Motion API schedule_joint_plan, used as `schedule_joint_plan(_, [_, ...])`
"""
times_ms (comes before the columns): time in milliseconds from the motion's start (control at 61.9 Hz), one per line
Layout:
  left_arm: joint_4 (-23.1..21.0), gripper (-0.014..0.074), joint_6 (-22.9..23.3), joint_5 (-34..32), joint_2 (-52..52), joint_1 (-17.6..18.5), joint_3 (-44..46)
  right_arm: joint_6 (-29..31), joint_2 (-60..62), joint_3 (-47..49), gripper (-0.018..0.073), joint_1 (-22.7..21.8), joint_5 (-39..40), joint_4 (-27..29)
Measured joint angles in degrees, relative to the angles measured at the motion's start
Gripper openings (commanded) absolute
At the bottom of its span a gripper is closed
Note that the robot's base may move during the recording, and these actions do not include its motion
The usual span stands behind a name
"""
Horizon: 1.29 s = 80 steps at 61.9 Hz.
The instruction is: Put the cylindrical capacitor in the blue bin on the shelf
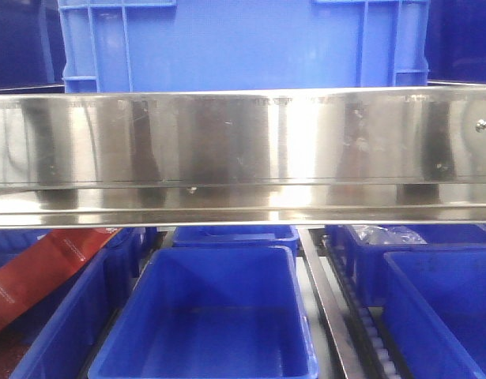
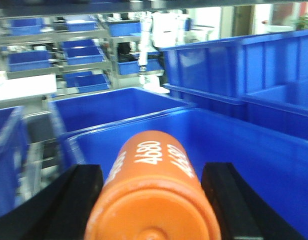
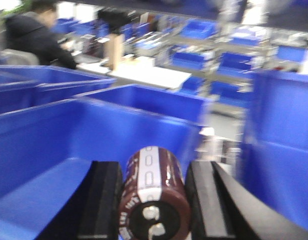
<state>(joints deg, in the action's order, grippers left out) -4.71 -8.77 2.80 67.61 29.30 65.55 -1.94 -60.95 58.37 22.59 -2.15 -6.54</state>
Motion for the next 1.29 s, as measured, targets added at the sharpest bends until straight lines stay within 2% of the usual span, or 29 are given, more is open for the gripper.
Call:
schedule_joint_plan(194, [0.11, -0.0111, 0.00, -0.73, 9.07, 2.02, 4.87, 0.00, -11.53, 8.10, -0.0162, 4.81, 0.00, 0.00])
schedule_joint_plan(259, [-0.02, -0.0111, 0.00, -0.73, 10.98, 2.40, 5.58, 0.00, -14.31, 9.85, -0.0114, 5.61, 0.00, 0.00])
schedule_joint_plan(323, [-0.93, -0.0092, -0.11, -0.73, 12.33, 2.65, 5.78, 0.00, -16.87, 11.53, -0.0014, 6.18, -0.61, 0.68])
schedule_joint_plan(388, [-1.80, -0.0020, -0.11, -0.61, 13.07, 2.84, 5.78, 0.00, -18.52, 12.48, 0.0123, 6.23, -1.69, 2.53])
schedule_joint_plan(453, [-2.58, 0.0109, -0.11, -0.52, 13.54, 2.78, 5.83, 0.00, -19.49, 13.02, 0.0263, 6.37, -2.30, 5.13])
schedule_joint_plan(534, [-3.11, 0.0288, -0.11, -0.52, 13.78, 2.78, 5.83, 0.00, -20.03, 13.06, 0.0356, 6.37, -2.28, 7.08])
schedule_joint_plan(631, [-3.37, 0.0449, -0.11, -0.37, 13.80, 2.78, 5.91, 0.00, -20.03, 13.28, 0.0347, 6.37, -2.17, 8.07])
schedule_joint_plan(744, [-3.47, 0.0486, -0.11, -0.37, 13.80, 2.87, 6.04, 0.00, -20.03, 13.36, 0.0274, 6.37, -2.17, 8.18])
schedule_joint_plan(841, [-3.59, 0.0465, -0.11, 0.72, 13.34, 2.87, 6.04, 0.00, -19.47, 13.36, 0.0144, 6.37, -2.84, 8.18])
schedule_joint_plan(889, [-3.71, 0.0434, -0.11, 2.27, 12.37, 2.87, 6.04, 0.00, -18.60, 13.36, 0.0048, 6.37, -3.85, 8.18])
schedule_joint_plan(954, [-3.71, 0.0337, -0.11, 4.88, 10.65, 2.87, 6.04, 0.00, -16.65, 13.36, -0.0088, 6.37, -5.90, 8.18])
schedule_joint_plan(986, [-3.82, 0.0250, -0.11, 6.78, 9.20, 2.87, 6.04, 0.00, -15.28, 13.36, -0.0173, 6.37, -7.73, 8.30])
schedule_joint_plan(1051, [-3.82, 0.0086, -0.11, 9.87, 6.75, 2.87, 6.04, 0.00, -13.25, 13.36, -0.0167, 6.37, -10.04, 8.30])
schedule_joint_plan(1116, [-3.82, -0.0118, -0.11, 12.27, 4.76, 2.87, 6.04, 0.00, -11.31, 13.36, -0.0167, 6.37, -12.07, 8.42])
schedule_joint_plan(1196, [-4.46, -0.0111, -0.11, 14.31, 2.41, 2.87, 6.04, 0.00, -9.21, 13.25, -0.0167, 6.37, -13.35, 8.42])
schedule_joint_plan(1293, [-7.35, -0.0111, -0.11, 13.73, -0.65, 2.87, 4.95, 0.00, -6.31, 11.17, -0.0167, 6.37, -12.45, 8.42])
